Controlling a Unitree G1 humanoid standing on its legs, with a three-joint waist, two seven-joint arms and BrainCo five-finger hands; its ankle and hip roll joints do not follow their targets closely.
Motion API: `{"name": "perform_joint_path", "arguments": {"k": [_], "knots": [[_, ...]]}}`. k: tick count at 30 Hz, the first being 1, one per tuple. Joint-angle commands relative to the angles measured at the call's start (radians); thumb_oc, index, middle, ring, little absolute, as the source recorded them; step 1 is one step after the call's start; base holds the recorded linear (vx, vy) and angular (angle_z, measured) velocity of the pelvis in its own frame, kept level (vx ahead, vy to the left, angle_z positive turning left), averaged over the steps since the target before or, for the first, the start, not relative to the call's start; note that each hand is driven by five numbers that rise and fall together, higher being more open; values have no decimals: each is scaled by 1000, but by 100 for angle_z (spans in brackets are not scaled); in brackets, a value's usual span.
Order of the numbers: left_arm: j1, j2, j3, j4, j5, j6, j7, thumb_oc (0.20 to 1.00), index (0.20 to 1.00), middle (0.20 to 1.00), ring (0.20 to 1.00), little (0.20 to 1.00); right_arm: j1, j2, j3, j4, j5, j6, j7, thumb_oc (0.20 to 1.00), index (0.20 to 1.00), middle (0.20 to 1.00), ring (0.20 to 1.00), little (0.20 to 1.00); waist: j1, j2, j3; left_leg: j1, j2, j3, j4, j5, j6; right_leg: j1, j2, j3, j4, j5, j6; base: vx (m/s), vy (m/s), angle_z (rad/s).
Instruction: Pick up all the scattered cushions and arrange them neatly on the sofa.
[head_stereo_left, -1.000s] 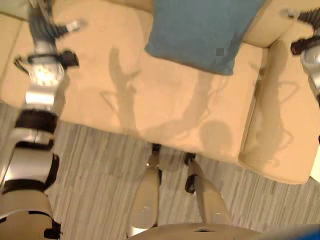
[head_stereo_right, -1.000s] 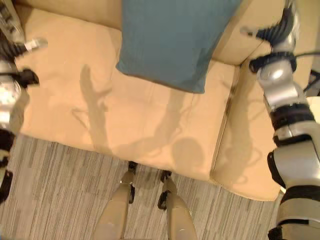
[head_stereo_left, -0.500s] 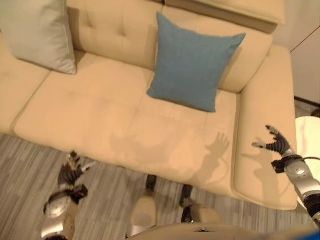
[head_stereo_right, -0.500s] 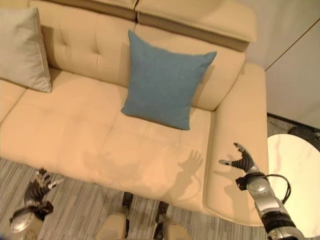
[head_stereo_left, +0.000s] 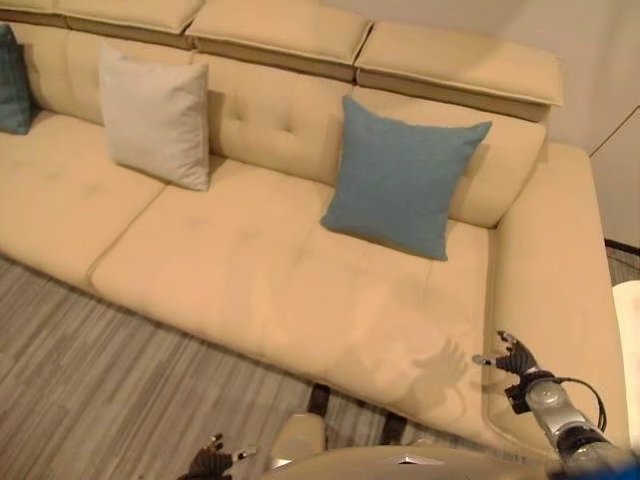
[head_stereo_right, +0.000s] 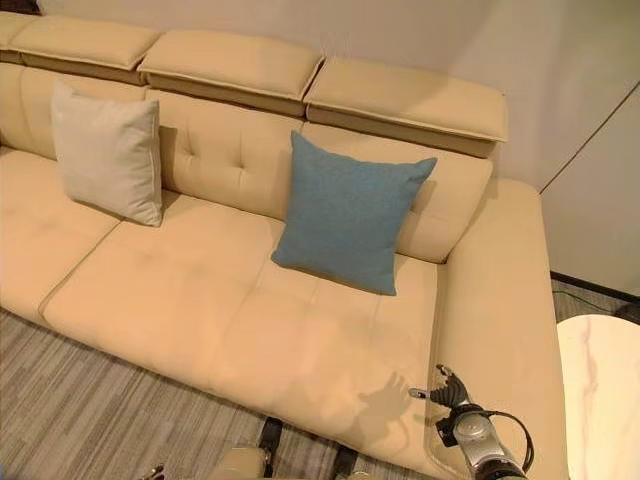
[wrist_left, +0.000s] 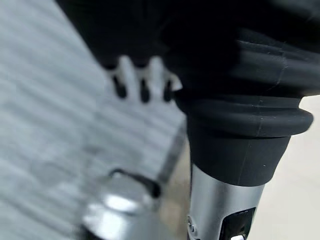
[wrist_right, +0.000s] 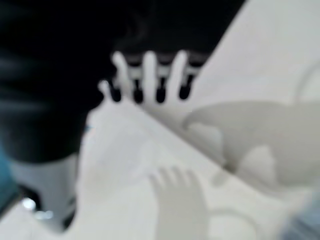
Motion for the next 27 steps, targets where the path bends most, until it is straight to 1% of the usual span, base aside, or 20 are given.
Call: {"name": "perform_joint_path", "arguments": {"k": [1,2,3,5,6,7,9,11,13,16,17,18,19,21,22,25,27], "knots": [[-3,4,4,-19,0,-16,9,1000,1000,1000,1000,1000,-12,-41,-14,15,-13,21,-20,1000,1000,1000,1000,1000,-16,30,-4,210,20,-41,-43,-30,39,-37,19,7,53,-51,130,-232,157,-20],[-9,-3,-8,-28,-1,-16,13,1000,1000,1000,1000,1000,-12,-38,-21,39,-7,28,-25,1000,1000,1000,1000,1000,-21,39,-2,219,4,-65,-65,-43,50,-56,14,17,70,-46,135,-262,131,-7],[-12,-7,-15,-32,-3,-16,17,1000,1000,1000,1000,1000,-15,-35,-28,59,0,30,-28,1000,1000,1000,1000,1000,-29,45,-3,237,-7,-75,-102,-60,58,-78,7,17,86,-40,137,-286,123,-4],[-31,-14,-37,-32,10,-17,23,1000,1000,1000,1000,1000,-16,-31,-42,82,9,38,-29,1000,1000,1000,1000,1000,-43,49,-6,259,-28,-74,-158,-110,86,-109,-14,21,109,-24,146,-330,139,-5],[-51,-20,-55,-38,19,-19,40,1000,1000,1000,1000,1000,-23,-31,-47,105,1,54,-40,1000,1000,1000,1000,1000,-49,52,5,261,-54,-62,-191,-153,117,-159,-55,27,137,2,167,-297,132,-3],[-51,-21,-55,-38,20,-19,40,1000,1000,1000,1000,1000,-24,-31,-47,105,1,54,-40,1000,1000,1000,1000,1000,-48,52,4,259,-55,-61,-190,-153,117,-162,-56,29,138,2,168,-352,157,-11],[-73,-25,-63,-41,26,-19,54,1000,1000,1000,1000,1000,-30,-29,-56,123,1,67,-49,1000,1000,1000,1000,1000,-46,52,14,245,-82,-60,-197,-148,132,-193,-89,31,135,32,191,-276,92,-29],[-85,-24,-67,-45,31,-24,72,1000,1000,1000,1000,1000,-39,-26,-46,130,-18,76,-56,1000,1000,1000,1000,1000,-45,60,24,228,-84,-53,-206,-134,143,-229,-113,51,154,38,205,-349,40,-29],[-108,-14,-67,-51,19,-23,87,1000,1000,1000,1000,1000,-55,-20,-33,133,-17,80,-60,1000,1000,1000,1000,1000,-37,59,38,199,-86,-35,-202,-116,159,-245,-95,89,227,1,194,-341,-13,-5],[-107,-7,-62,-51,6,-18,93,1000,1000,1000,1000,1000,-57,-11,-17,149,-16,82,-65,1000,1000,1000,1000,1000,-12,63,34,169,-86,-13,-196,-85,180,-199,-72,50,370,-69,165,-250,-40,-39],[-104,-1,-52,-43,-4,-15,92,1000,1000,1000,1000,1000,-55,-4,-10,158,-14,78,-67,1000,1000,1000,1000,1000,10,68,13,155,-69,5,-211,-65,186,-152,-34,36,456,-142,153,-142,-68,-89],[-104,-1,-52,-43,-4,-15,92,1000,1000,1000,1000,1000,-55,-4,-10,158,-14,78,-67,1000,1000,1000,1000,1000,10,67,11,152,-70,5,-212,-63,186,-154,-35,36,454,-140,153,-88,-94,-35],[-100,4,-48,-38,-5,-11,94,1000,1000,1000,1000,1000,-53,1,-12,167,-13,80,-68,1000,1000,1000,1000,1000,21,62,3,149,-67,14,-217,-58,184,-128,-25,39,456,-142,154,-10,-109,-28],[-101,-2,-50,-39,-16,-16,99,1000,1000,1000,1000,1000,-57,14,-7,157,-2,76,-72,1000,1000,1000,1000,1000,44,33,-11,137,-70,19,-217,-59,165,-42,-11,42,332,-163,151,21,-213,-24],[-100,-5,-47,-40,-18,-17,102,1000,1000,1000,1000,1000,-60,19,-4,163,0,78,-73,1000,1000,1000,1000,1000,52,27,-19,131,-67,31,-215,-62,160,-30,-11,43,285,-160,152,36,-207,-20],[-98,-24,-34,-30,-52,-22,109,1000,1000,1000,1000,1000,-67,24,5,162,9,79,-84,1000,1000,1000,1000,1000,60,24,-34,134,-50,41,-234,-47,142,9,11,56,163,-135,154,35,-168,-22],[-94,-29,-30,-22,-50,-21,109,1000,1000,1000,1000,1000,-64,22,2,158,17,76,-88,1000,1000,1000,1000,1000,59,24,-43,148,-42,47,-259,-38,133,44,19,49,107,-122,155,61,-114,-13]]}}
